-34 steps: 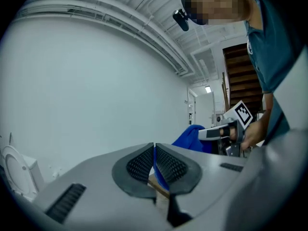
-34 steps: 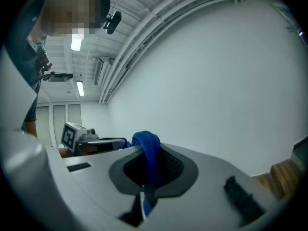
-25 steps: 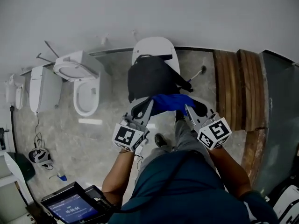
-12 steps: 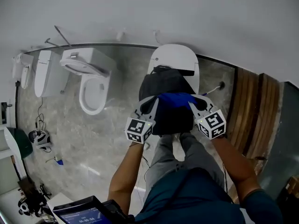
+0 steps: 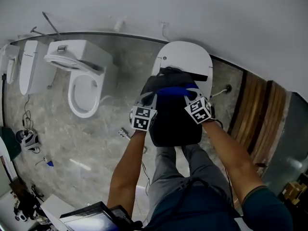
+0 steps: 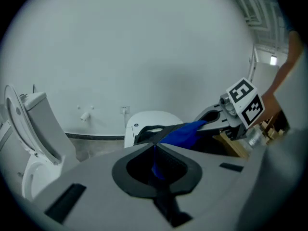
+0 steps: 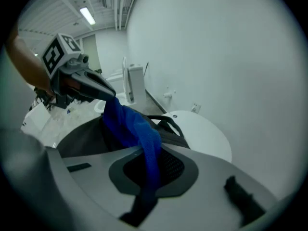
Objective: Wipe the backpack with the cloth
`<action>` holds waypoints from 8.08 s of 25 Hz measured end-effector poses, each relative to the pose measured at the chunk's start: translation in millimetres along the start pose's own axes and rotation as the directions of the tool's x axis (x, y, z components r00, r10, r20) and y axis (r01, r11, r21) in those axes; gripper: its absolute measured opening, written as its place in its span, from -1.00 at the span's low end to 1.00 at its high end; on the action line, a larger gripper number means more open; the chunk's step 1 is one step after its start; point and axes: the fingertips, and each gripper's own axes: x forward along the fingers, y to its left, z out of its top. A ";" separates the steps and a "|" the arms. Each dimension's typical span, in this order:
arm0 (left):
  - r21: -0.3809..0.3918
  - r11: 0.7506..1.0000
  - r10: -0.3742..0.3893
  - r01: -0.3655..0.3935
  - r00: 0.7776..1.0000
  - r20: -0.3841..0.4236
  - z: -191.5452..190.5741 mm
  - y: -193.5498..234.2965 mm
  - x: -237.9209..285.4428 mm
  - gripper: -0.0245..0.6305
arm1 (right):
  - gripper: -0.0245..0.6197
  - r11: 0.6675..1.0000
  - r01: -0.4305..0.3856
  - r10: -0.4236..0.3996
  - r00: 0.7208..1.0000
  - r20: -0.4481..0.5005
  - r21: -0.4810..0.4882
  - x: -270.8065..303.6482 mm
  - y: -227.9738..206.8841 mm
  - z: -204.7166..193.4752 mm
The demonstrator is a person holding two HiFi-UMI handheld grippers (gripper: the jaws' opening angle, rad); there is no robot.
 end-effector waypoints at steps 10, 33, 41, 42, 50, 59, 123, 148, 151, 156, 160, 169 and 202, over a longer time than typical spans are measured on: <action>-0.003 0.997 0.076 -0.076 0.992 -0.100 -46.8 78.4 3.1 -0.87 | -0.89 0.953 -0.182 0.154 0.979 -0.131 -0.242 77.2 97.2 76.7; 0.117 0.991 -0.068 0.069 0.998 -0.010 -13.5 18.6 3.4 -0.87 | -0.89 0.951 -0.124 0.087 0.986 -0.142 -0.282 39.0 77.6 48.6; -0.027 1.000 0.003 -0.004 0.999 -0.053 -86.0 42.9 -67.7 -0.87 | -0.89 0.806 -0.350 0.336 0.934 -0.119 -0.477 19.2 225.4 79.9; -0.042 0.999 -0.011 0.008 0.997 -0.071 -100.8 34.3 -71.9 -0.87 | -0.89 0.798 -0.363 0.342 0.930 -0.134 -0.480 15.0 230.3 71.0; -0.095 0.987 -0.139 0.127 0.982 -0.130 -158.2 -64.6 -88.3 -0.87 | -0.89 0.831 -0.376 0.316 0.926 -0.209 -0.410 -26.8 201.4 -5.3; 0.006 0.939 -0.340 0.343 0.934 -0.108 -134.3 -179.0 -74.9 -0.87 | -0.89 0.930 -0.243 0.157 0.941 -0.300 -0.276 -88.7 114.5 -101.1; -0.134 0.884 -0.458 0.449 0.767 -0.450 -279.7 -223.8 -90.6 -0.87 | -0.89 0.832 -0.537 0.546 0.746 -0.380 0.141 -72.9 298.9 -184.8; -0.161 0.765 -0.644 0.623 0.737 -0.206 -75.7 -312.3 34.3 -0.87 | -0.89 0.770 -0.024 0.240 0.937 -0.255 0.638 -52.7 20.4 -207.2; -0.243 0.755 -0.646 0.609 0.754 -0.120 -44.2 -294.1 40.7 -0.88 | -0.89 0.773 -0.019 0.180 0.965 -0.190 0.635 -36.8 -15.8 -165.2; -0.321 0.757 -0.601 0.569 0.800 0.000 5.7 -251.8 52.7 -0.88 | -0.89 0.829 -0.026 0.119 0.984 -0.131 0.559 -16.8 -58.3 -102.9; -0.308 0.815 -0.501 0.491 0.864 0.052 33.8 -188.7 63.2 -0.88 | -0.89 0.869 -0.035 0.099 0.990 -0.105 0.493 -1.8 -81.3 -58.8; -0.311 0.901 -0.289 0.302 0.953 0.088 38.8 -76.9 54.3 -0.88 | -0.89 0.941 -0.126 0.164 0.981 -0.099 0.315 42.6 -74.4 23.5; -0.380 0.925 -0.108 0.016 0.969 -0.223 -258.9 8.2 -48.4 -0.88 | -0.89 0.566 -0.548 0.248 0.825 -0.508 -0.616 79.3 279.2 40.3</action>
